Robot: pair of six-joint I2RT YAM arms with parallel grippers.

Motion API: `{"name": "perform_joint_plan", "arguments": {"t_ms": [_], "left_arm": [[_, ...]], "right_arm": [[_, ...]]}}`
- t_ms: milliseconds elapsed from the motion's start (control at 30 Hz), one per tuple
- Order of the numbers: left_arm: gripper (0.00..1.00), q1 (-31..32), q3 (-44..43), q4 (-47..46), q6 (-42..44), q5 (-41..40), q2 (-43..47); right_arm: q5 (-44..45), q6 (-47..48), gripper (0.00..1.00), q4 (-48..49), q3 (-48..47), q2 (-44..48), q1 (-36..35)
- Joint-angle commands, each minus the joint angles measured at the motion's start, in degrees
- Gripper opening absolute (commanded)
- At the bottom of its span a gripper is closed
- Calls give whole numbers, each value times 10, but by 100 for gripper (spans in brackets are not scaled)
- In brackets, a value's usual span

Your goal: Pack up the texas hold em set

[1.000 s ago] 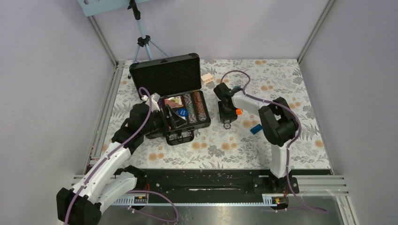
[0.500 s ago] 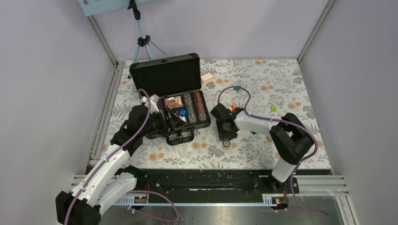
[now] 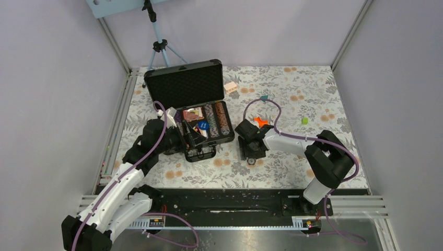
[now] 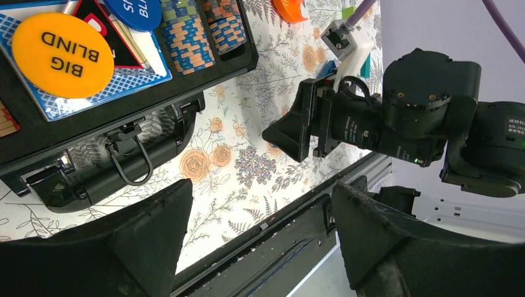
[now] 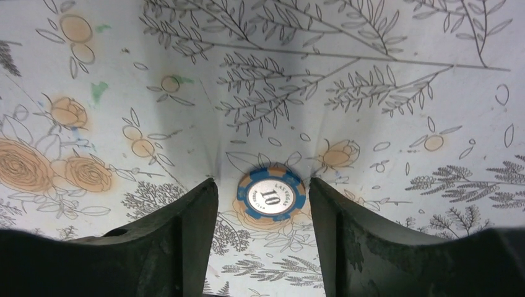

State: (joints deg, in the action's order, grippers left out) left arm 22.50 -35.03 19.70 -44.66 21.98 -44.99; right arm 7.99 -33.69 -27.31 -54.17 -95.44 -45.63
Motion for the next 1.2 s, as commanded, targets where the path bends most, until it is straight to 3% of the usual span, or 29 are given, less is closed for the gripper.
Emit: {"name": "perform_joint_plan", "arguments": {"t_ms": [0, 200, 367, 1167], "left_arm": [[83, -3, 0, -22, -6, -7, 6], [83, -3, -2, -23, -7, -6, 5], [83, -3, -2, -20, -5, -6, 8], [82, -3, 15, -82, -34, 22, -37]], "right_arm": [[-1, -26, 64, -48, 40, -3, -17], [13, -26, 63, -61, 33, -10, -28], [14, -25, 54, -61, 26, -20, -30], [10, 28, 47, -61, 14, 53, -31]]}}
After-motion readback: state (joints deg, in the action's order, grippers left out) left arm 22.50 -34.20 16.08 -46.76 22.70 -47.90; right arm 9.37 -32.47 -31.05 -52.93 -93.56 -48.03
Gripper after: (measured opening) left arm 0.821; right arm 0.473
